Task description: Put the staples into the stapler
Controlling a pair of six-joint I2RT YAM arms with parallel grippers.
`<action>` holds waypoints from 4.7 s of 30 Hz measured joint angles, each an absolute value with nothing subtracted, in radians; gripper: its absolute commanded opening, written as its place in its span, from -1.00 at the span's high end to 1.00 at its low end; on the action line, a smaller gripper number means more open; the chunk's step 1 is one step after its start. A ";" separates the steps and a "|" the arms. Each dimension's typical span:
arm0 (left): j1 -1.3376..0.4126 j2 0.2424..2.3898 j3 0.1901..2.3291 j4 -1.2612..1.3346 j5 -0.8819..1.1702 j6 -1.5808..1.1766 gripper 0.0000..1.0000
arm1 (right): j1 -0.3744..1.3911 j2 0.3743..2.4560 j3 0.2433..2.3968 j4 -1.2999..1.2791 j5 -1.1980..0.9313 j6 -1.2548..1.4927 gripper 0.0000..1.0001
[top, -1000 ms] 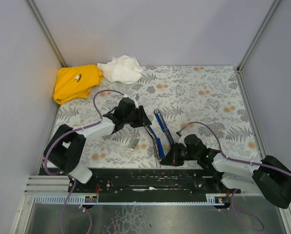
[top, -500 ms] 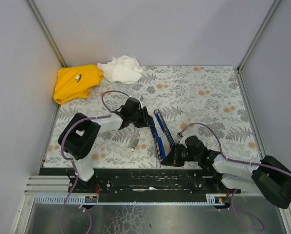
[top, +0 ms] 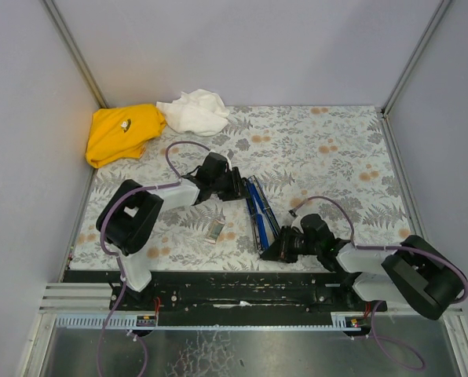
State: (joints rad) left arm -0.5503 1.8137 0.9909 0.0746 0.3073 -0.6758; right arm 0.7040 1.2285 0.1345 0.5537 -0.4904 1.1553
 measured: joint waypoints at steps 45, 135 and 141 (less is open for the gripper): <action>-0.715 1.710 0.847 0.051 0.147 -0.813 -0.15 | 0.619 1.473 0.230 0.661 -0.698 1.083 0.97; -0.778 1.473 0.803 -0.430 -0.234 -0.669 0.58 | 0.607 0.719 0.468 -0.472 -0.019 0.720 -0.91; -0.778 1.499 0.803 -0.427 -0.235 -0.668 0.58 | 0.607 0.723 0.467 -0.465 -0.019 0.723 -0.91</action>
State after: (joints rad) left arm -0.7776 1.4994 0.8032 -0.4271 -0.2348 -0.6682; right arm 0.6075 0.7231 0.4671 -0.4648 -0.0193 0.7227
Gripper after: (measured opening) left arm 0.215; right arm 0.960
